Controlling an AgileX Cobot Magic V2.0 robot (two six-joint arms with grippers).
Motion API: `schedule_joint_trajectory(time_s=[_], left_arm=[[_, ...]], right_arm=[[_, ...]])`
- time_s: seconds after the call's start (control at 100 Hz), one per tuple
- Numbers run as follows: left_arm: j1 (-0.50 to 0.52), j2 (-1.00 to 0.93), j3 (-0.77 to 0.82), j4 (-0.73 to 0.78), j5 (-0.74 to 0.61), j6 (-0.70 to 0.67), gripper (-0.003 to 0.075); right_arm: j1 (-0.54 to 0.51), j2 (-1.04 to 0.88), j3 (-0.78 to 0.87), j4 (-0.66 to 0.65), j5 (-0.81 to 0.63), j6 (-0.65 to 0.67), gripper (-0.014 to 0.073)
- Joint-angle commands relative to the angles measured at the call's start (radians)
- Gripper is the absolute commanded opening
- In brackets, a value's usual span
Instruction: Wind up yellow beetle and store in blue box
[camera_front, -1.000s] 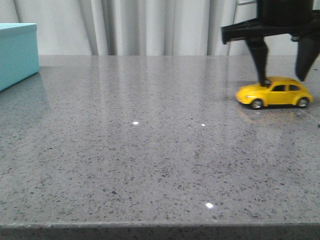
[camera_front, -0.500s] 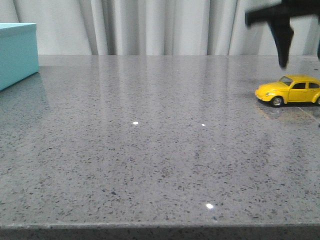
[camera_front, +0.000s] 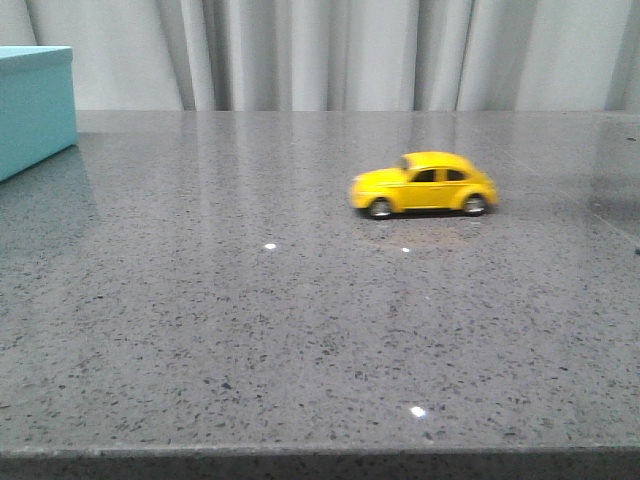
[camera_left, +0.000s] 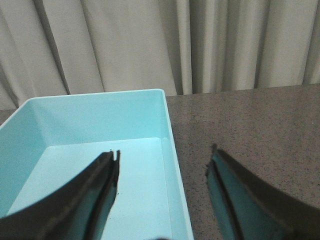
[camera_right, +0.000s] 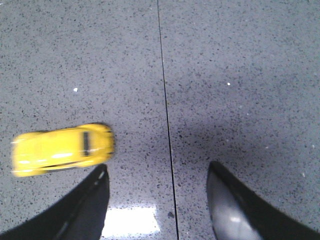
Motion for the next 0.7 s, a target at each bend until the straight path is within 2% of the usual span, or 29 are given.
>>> schedule_joint_trajectory(time_s=[0.0, 0.34, 0.44, 0.69], left_arm=[[-0.009, 0.008, -0.038, -0.005, -0.073, -0.006, 0.0386], [-0.009, 0.008, -0.038, -0.005, -0.073, -0.006, 0.0386], [-0.009, 0.008, -0.046, -0.005, -0.061, -0.006, 0.0386], [-0.009, 0.120, -0.207, -0.005, 0.167, 0.036, 0.0386]], right_arm=[[-0.002, -0.038, -0.022, -0.016, -0.039, 0.001, 0.0435], [-0.002, -0.038, -0.022, 0.001, -0.071, -0.001, 0.0435], [0.004, -0.044, -0.021, 0.001, -0.090, -0.052, 0.0435], [0.030, -0.132, 0.016, 0.006, -0.205, -0.079, 0.0435]])
